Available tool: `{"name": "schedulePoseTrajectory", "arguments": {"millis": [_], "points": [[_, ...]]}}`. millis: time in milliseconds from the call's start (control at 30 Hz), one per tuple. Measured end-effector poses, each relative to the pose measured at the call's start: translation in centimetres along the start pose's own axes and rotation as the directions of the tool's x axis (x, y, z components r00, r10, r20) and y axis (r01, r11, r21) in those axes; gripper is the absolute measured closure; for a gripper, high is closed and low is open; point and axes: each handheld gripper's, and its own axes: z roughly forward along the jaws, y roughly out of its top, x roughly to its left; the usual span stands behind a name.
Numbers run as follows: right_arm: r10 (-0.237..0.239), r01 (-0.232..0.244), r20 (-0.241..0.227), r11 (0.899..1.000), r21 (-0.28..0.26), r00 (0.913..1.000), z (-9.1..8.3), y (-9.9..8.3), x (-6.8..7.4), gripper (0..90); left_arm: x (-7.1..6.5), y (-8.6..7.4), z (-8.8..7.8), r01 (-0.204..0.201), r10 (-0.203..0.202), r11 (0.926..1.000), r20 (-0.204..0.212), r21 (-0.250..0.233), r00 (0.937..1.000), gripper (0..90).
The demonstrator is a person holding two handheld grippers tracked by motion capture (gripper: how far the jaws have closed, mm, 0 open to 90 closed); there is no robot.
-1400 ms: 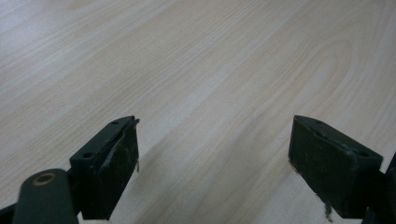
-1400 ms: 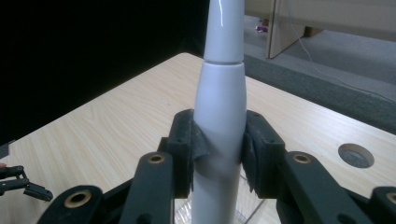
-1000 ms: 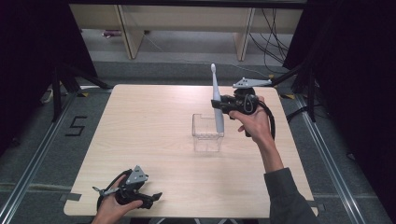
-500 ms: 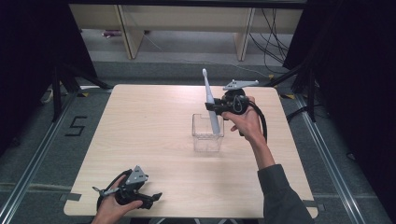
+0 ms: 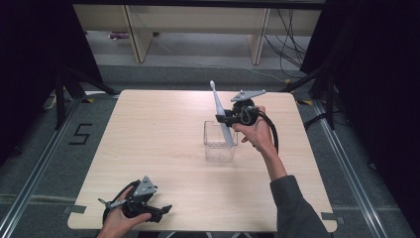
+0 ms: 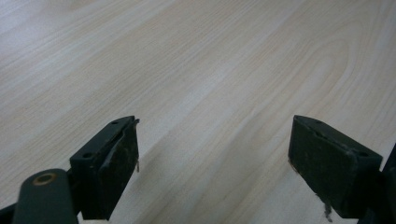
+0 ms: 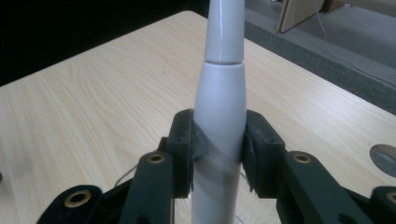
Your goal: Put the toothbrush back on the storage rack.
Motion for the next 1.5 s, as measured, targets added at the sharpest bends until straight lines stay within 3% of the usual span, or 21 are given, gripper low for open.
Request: {"name": "schedulePoseTrajectory", "arguments": {"millis": [133,167,200,233,333,367,467,600,633,767,800,933,967,1033,1133,1200,1400,1433,1467,1500], "points": [[-0.013,0.013,-0.002,1.0,0.008,0.9999,0.6,-0.3,0.0,66.7,0.0,0.0,0.0,-0.002,0.002,1.0,-0.002,0.002,1.0,15.5],[0.006,-0.006,-0.01,1.0,0.025,0.9999,0.6,-0.3,0.2,66.7,0.1,0.0,0.0,-0.005,0.005,1.0,-0.009,0.004,1.0,15.5],[-0.014,0.014,0.002,1.0,0.011,0.9999,0.9,-0.5,0.1,66.7,0.1,0.0,0.0,-0.005,0.005,1.0,-0.008,0.003,1.0,15.5],[0.002,-0.002,-0.004,0.999,0.034,1.0,0.9,-0.6,0.2,66.7,0.1,0.0,0.0,-0.005,0.005,1.0,-0.008,0.004,1.0,15.5],[-0.008,0.009,-0.008,0.999,0.045,0.9999,1.3,-0.9,0.3,66.7,0.0,0.0,0.0,-0.005,0.005,1.0,-0.008,0.002,1.0,15.5],[0.007,-0.007,-0.01,0.999,0.046,0.9999,1.5,-1.0,0.4,66.7,0.0,0.0,0.0,-0.006,0.006,1.0,-0.008,0.003,1.0,15.5],[-0.022,0.023,-0.003,0.998,0.058,0.9997,1.8,-1.1,0.2,66.7,0.1,0.0,0.0,-0.005,0.005,1.0,-0.008,0.002,1.0,15.5],[0.004,-0.003,-0.012,0.997,0.081,0.9999,2.2,-1.3,0.5,66.7,0.1,0.0,-0.1,-0.006,0.006,1.0,-0.009,0.001,0.9999,15.5],[-0.028,0.028,-0.008,0.997,0.066,0.9996,2.5,-1.4,0.3,66.7,0.1,0.0,-0.1,-0.005,0.005,1.0,-0.009,0.001,0.9999,15.5],[0.002,-0.001,-0.01,0.995,0.095,0.9999,2.7,-1.7,0.4,66.7,0.1,0.0,-0.1,-0.006,0.006,1.0,-0.008,0.002,1.0,15.5],[-0.012,0.012,-0.005,0.997,0.082,0.9999,3.0,-1.9,0.3,66.7,0.0,0.0,0.0,-0.001,0.001,1.0,-0.003,-0.001,1.0,15.5],[-0.013,0.015,-0.019,0.994,0.111,0.9997,3.2,-2.2,0.3,66.7,0.0,0.0,0.0,-0.006,0.006,1.0,-0.01,0.003,0.9999,15.5],[-0.001,0.002,-0.01,0.996,0.09,0.9999,3.5,-2.4,0.5,66.7,0.0,0.0,0.0,-0.009,0.009,1.0,-0.01,0.004,0.9999,15.5],[-0.025,0.027,-0.014,0.993,0.118,0.9996,3.4,-2.5,0.2,66.7,0.1,0.0,0.0,-0.007,0.007,1.0,-0.009,0.004,0.9999,15.5],[0.012,-0.01,-0.016,0.992,0.129,0.9998,3.8,-2.8,0.4,66.7,0.0,0.0,0.0,-0.007,0.007,1.0,-0.009,0.004,0.9999,15.5],[-0.009,0.011,-0.017,0.991,0.13,0.9998,3.9,-2.9,0.2,66.7,0.0,0.0,0.0,-0.001,0.001,1.0,0.012,0.004,0.9999,15.5],[0.008,-0.006,-0.013,0.987,0.161,0.9999,4.3,-3.1,0.5,66.7,0.0,-0.1,0.0,0.009,-0.009,0.9999,-0.002,0.007,1.0,15.5],[-0.04,0.042,-0.014,0.989,0.143,0.9991,4.6,-3.2,0.2,66.7,0.0,-0.1,0.0,0.003,-0.003,1.0,-0.005,0.007,1.0,15.5],[-0.018,0.019,-0.01,0.985,0.171,0.9998,4.4,-3.1,0.3,66.7,0.0,0.0,0.0,-0.006,0.006,1.0,-0.005,0.002,1.0,15.5],[-0.037,0.04,-0.02,0.984,0.173,0.9991,4.5,-3.1,0.2,66.7,0.1,0.0,0.0,-0.008,0.008,1.0,-0.006,0.003,0.9999,15.5]]}}
